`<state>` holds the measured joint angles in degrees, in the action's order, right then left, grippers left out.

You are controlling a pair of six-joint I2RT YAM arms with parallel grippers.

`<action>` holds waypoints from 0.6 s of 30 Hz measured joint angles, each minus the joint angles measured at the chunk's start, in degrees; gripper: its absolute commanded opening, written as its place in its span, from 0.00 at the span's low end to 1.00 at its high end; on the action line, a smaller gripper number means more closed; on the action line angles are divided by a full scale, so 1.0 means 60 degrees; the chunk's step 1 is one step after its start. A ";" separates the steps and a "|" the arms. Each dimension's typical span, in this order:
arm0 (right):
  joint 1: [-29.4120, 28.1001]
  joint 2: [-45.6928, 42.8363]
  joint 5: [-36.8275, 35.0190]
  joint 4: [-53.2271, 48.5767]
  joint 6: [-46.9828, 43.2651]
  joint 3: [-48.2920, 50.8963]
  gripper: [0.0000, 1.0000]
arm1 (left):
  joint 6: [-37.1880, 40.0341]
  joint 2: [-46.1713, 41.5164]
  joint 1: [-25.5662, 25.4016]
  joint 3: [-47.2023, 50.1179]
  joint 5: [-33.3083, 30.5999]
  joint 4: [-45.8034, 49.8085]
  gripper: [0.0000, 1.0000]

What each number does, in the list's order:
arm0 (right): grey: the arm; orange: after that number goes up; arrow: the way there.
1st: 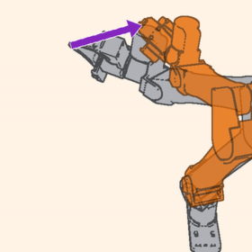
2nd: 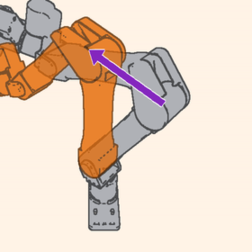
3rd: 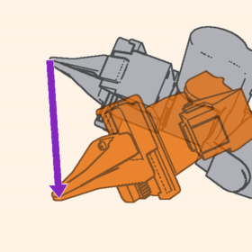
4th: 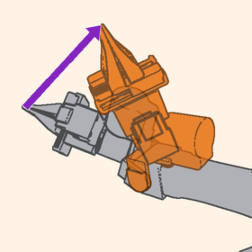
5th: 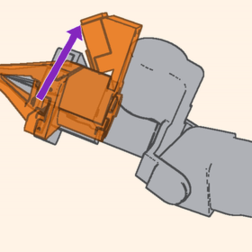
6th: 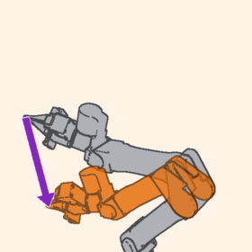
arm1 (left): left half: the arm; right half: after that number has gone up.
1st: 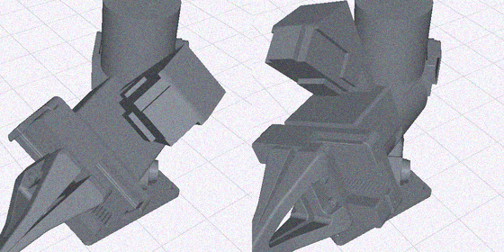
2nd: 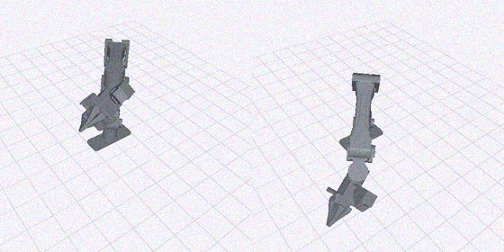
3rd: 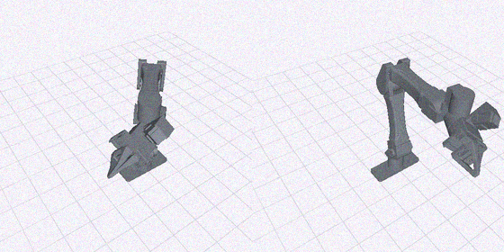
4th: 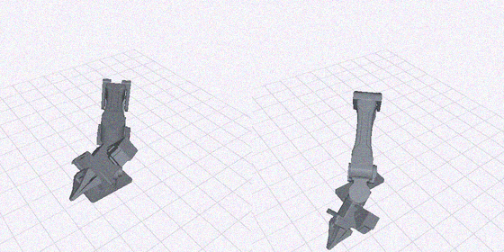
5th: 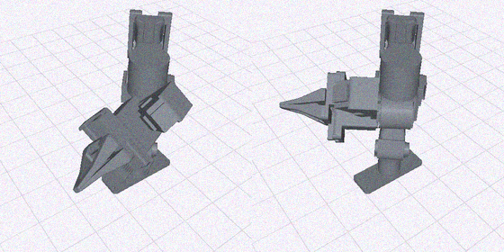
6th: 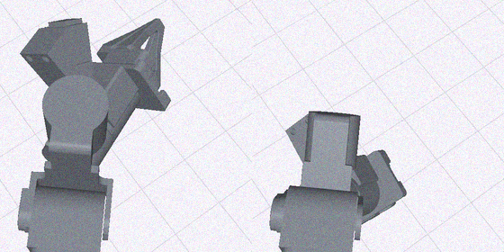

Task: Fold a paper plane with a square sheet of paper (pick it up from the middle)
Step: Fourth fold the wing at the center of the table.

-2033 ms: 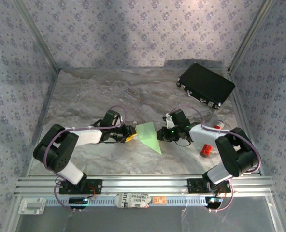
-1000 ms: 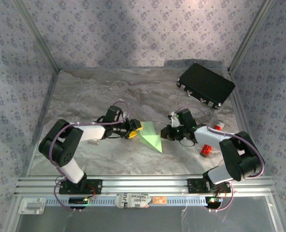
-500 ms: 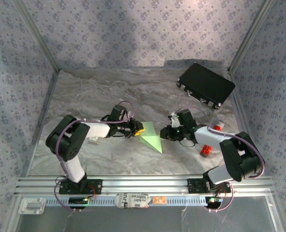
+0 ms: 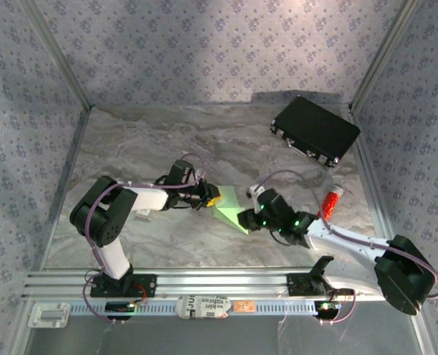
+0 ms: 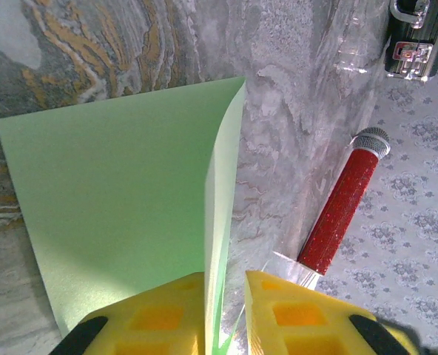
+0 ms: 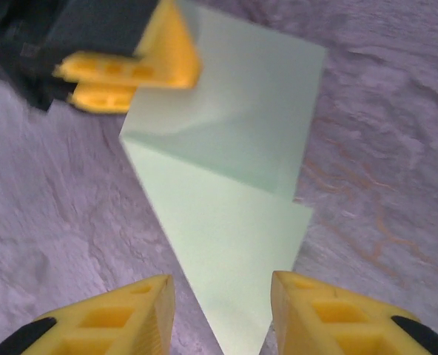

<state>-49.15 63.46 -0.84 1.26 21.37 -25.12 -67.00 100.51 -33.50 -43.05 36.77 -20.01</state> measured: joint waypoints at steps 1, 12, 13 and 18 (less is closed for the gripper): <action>-0.0386 0.0044 -0.0361 0.0219 -0.0204 0.0208 0.42 | 0.0000 0.0000 0.0000 -0.0004 0.0011 0.0000 0.18; -0.2517 0.1694 -0.3315 0.2087 -0.2240 0.0557 0.46 | -0.0277 -0.0146 0.0000 -0.0007 0.0135 -0.0288 0.13; -0.2605 0.1931 -0.3559 0.2098 -0.2353 0.0517 0.46 | -0.0288 -0.0164 0.0000 -0.0007 0.0160 -0.0313 0.13; -0.2816 0.2728 -0.4605 0.2127 -0.2605 0.0346 0.45 | -0.0353 -0.0182 -0.0004 -0.0007 0.0200 -0.0423 0.13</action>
<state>-66.04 79.83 -28.47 14.02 5.74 -23.05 -69.12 99.42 -33.52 -43.09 37.98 -22.55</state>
